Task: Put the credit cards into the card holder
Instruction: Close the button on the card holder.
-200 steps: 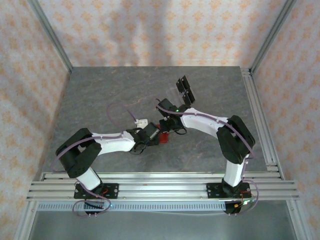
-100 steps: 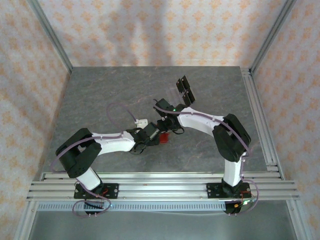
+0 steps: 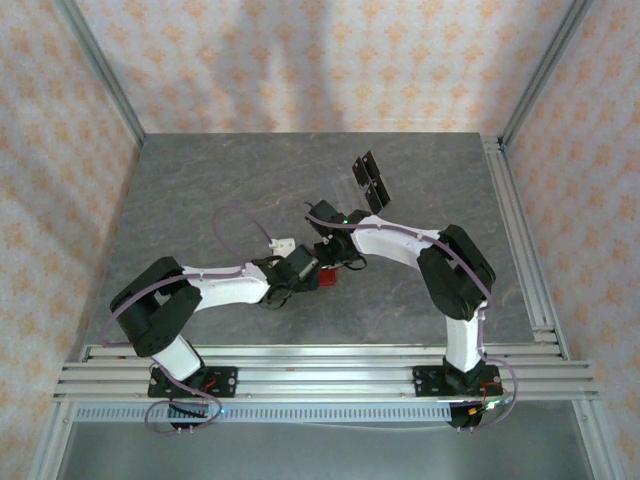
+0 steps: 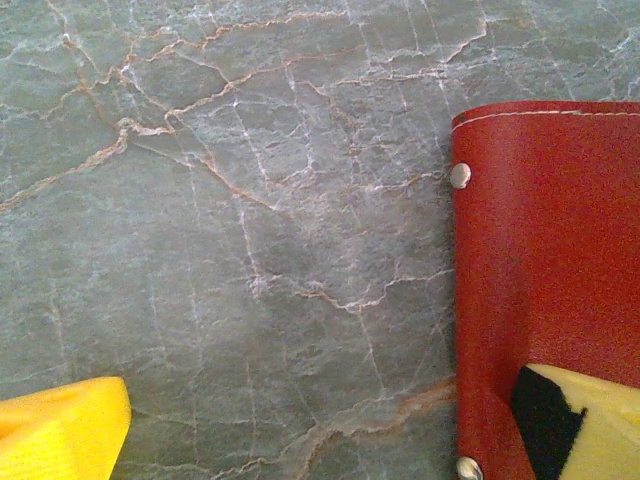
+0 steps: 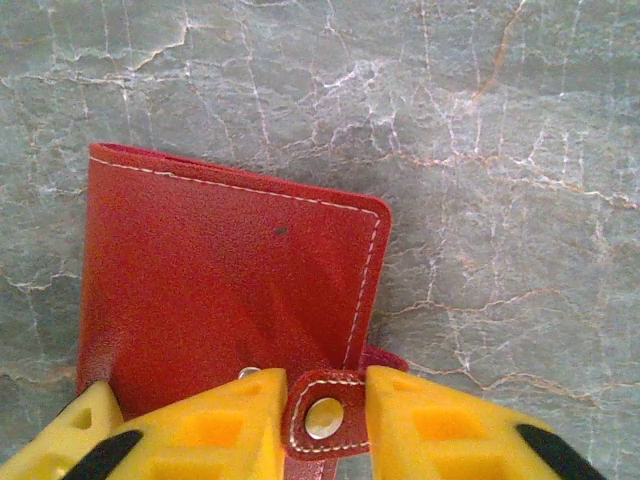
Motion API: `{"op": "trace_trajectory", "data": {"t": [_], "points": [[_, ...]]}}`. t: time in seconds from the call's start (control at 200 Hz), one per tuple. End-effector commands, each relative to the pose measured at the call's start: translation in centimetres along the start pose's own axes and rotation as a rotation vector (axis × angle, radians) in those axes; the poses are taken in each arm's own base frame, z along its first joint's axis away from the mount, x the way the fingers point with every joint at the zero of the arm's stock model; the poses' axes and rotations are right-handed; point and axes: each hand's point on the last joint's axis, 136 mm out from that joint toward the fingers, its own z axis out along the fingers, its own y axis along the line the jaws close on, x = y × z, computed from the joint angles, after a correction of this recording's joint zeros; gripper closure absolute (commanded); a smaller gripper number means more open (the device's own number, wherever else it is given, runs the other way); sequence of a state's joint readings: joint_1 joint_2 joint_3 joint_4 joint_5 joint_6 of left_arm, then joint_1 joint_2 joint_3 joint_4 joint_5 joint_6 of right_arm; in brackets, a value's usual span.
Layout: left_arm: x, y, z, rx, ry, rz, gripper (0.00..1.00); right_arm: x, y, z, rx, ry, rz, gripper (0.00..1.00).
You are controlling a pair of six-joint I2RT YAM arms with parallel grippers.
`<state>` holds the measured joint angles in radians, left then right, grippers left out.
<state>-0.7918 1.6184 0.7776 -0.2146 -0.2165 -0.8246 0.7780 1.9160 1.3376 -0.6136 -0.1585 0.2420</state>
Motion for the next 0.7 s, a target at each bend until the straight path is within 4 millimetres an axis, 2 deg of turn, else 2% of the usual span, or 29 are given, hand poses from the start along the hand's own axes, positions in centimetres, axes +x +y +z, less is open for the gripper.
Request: {"op": "trace_trajectory", "data": {"t": [0.0, 0.35, 0.445, 0.696], "points": [[-0.1, 0.7, -0.3, -0.012, -0.011, 0.000, 0.00, -0.9, -0.3, -1.1, 0.020, -0.032, -0.001, 0.77], [0.1, 0.7, -0.1, -0.016, -0.008, 0.002, 0.00, -0.8, -0.3, -1.6, 0.016, -0.037, -0.001, 0.92], [0.1, 0.8, -0.1, -0.020, -0.007, 0.001, 0.00, -0.8, -0.3, -1.8, 0.015, -0.039, -0.001, 1.00], [0.1, 0.8, -0.1, -0.020, -0.008, 0.002, 0.00, -1.4, 0.3, -2.8, -0.041, -0.066, 0.024, 1.00]]}}
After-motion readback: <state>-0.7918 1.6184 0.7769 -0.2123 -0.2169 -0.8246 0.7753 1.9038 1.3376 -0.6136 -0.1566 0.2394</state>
